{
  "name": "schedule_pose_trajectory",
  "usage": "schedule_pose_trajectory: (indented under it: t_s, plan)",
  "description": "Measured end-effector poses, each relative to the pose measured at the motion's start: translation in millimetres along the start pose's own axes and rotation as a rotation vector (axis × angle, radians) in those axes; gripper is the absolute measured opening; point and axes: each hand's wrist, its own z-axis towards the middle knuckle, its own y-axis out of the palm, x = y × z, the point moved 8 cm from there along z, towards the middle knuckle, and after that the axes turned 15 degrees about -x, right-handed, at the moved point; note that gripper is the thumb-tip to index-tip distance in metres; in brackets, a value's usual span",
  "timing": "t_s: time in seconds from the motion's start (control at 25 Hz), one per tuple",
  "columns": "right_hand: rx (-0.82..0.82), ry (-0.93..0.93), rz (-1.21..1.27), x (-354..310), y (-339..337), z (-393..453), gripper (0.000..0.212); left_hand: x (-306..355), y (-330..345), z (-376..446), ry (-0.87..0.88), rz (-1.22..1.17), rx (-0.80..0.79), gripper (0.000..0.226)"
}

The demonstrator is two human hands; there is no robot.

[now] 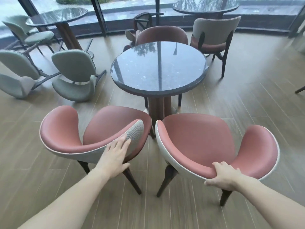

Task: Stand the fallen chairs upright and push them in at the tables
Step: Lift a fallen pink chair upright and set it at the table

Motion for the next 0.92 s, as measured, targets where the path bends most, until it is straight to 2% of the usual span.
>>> schedule_pose_trajectory:
  t_s: [0.08, 0.16, 0.28, 0.36, 0.44, 0.48, 0.56, 0.68, 0.76, 0.92]
  plan:
    - [0.166, -0.077, -0.017, -49.6, -1.7, -7.2, 0.087, -53.5, 2.1, -3.7, -0.067, -0.004, -0.028, 0.102]
    - [0.360, -0.180, -0.058, -126.2, -16.2, -11.8, 0.087, -100.5, 1.1, 5.6, -0.113, -0.028, -0.045, 0.105]
    - [0.539, -0.359, -0.101, -241.6, -26.9, -25.9, 0.083, -128.5, 9.5, 24.5, -0.067, 0.029, -0.122, 0.102]
    - [0.485, -0.495, 0.017, -310.1, -8.4, -20.9, 0.083, -140.1, 30.5, 29.2, 0.020, 0.115, -0.154, 0.095]
    - [0.259, -0.564, 0.390, -354.8, 12.8, -7.9, 0.087, -155.4, 47.1, 30.9, 0.061, 0.098, -0.138, 0.096]
    - [0.161, -0.555, 0.622, -372.0, 20.0, 2.8, 0.090, -165.4, 52.1, 32.4, 0.070, 0.068, -0.113, 0.099]
    - [0.073, -0.452, 1.001, -396.6, 20.3, 25.9, 0.098, -182.1, 61.0, 37.1, 0.090, 0.076, -0.092, 0.107]
    - [0.073, -0.292, 1.245, -416.7, 11.2, 49.7, 0.105, -194.6, 68.9, 43.0, 0.071, 0.041, -0.048, 0.103]
    - [0.144, -0.233, 1.300, -420.5, 8.0, 58.1, 0.098, -195.1, 65.2, 45.5, 0.045, 0.048, 0.005, 0.093]
    - [0.208, -0.198, 1.357, -422.2, 5.1, 68.8, 0.085, -191.9, 61.8, 47.9, 0.068, 0.125, -0.033, 0.081]
